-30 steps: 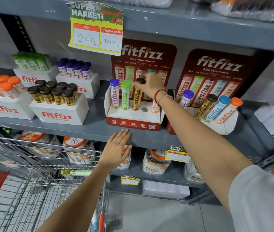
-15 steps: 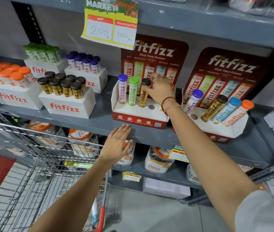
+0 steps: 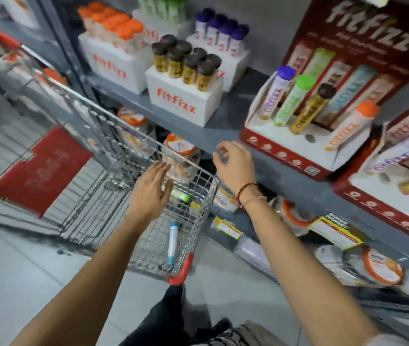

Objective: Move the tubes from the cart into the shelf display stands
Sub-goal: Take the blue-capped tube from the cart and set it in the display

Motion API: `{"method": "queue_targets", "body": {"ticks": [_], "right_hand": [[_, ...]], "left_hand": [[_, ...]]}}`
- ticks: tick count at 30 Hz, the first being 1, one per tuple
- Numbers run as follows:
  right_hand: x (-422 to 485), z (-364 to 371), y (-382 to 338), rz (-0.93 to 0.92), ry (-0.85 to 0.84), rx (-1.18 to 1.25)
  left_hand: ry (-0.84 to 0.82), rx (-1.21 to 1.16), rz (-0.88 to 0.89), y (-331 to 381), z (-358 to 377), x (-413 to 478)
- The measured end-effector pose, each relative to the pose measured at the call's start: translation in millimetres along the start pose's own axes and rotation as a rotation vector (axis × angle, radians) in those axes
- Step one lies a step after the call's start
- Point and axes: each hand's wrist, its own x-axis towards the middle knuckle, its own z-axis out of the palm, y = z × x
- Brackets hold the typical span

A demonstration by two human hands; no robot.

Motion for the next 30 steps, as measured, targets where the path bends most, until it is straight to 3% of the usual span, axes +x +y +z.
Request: {"method": "queue_targets", "body": {"ticks": [6, 14, 19, 23, 30], "right_hand": [[-26.7, 98.9, -7.3, 0.005, -0.402, -0.052], [-75.2, 212.8, 13.2, 0.222, -0.948, -0.184], [-88.5, 261.6, 33.7, 0.406, -0.973, -0.314], [-87.5, 294.2, 53.5, 0.498, -0.891, -0.349], [-87.7, 314.5, 64.6, 0.554, -0.819, -0.384]], "left_hand": [[-0.021, -0.019, -0.174, -47.2, -5.2, -69.9], [-0.168, 0.076, -0.284, -63.1, 14.6, -132.5], [-0.163, 0.126, -0.285, -65.4, 19.2, -132.0], [-0.184, 0.178, -0.295, -64.0, 22.3, -133.0], [-0.113, 0.205, -0.308, -62.7, 25.2, -133.3]]}}
